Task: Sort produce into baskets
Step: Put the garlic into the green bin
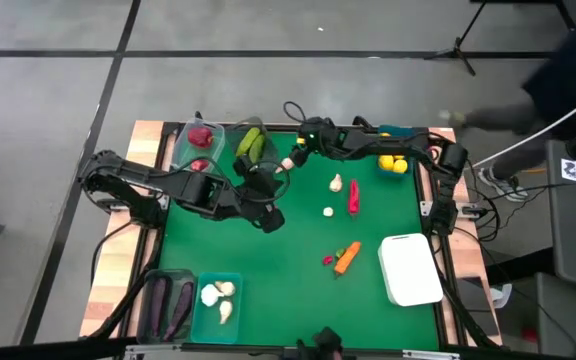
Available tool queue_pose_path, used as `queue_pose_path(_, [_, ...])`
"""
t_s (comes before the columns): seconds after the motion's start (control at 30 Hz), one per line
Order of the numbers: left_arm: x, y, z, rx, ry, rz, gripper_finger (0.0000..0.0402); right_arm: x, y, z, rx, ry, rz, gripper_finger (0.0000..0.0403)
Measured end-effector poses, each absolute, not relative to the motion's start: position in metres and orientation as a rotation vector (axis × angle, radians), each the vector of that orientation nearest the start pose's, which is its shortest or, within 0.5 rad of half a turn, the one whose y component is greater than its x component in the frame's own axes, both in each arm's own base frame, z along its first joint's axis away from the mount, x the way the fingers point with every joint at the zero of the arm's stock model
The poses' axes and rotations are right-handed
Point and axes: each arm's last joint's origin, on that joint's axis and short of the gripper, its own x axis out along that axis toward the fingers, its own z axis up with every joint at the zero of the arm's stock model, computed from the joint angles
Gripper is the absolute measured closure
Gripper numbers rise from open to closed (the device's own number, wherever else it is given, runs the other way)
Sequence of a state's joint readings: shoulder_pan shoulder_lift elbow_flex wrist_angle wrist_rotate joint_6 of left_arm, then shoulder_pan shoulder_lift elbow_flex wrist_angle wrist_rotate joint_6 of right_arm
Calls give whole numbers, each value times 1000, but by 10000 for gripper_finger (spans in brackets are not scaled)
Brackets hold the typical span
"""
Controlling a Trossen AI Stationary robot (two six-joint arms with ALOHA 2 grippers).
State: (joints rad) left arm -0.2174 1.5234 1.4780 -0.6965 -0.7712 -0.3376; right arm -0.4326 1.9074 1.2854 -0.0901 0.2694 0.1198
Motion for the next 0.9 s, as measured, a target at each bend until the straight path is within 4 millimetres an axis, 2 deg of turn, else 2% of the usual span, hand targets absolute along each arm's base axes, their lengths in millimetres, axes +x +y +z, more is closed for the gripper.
queue_pose_path(0.23, [314,-54,354,39,571,643,396,383,-185,181,168,749,-735,52])
queue_pose_path(0.6, [313,-59,354,32,562,639,396,388,-185,163,173,775,-735,52])
queue_pose_path(0.9, [313,-61,354,22,558,634,396,395,-176,154,187,787,-676,52])
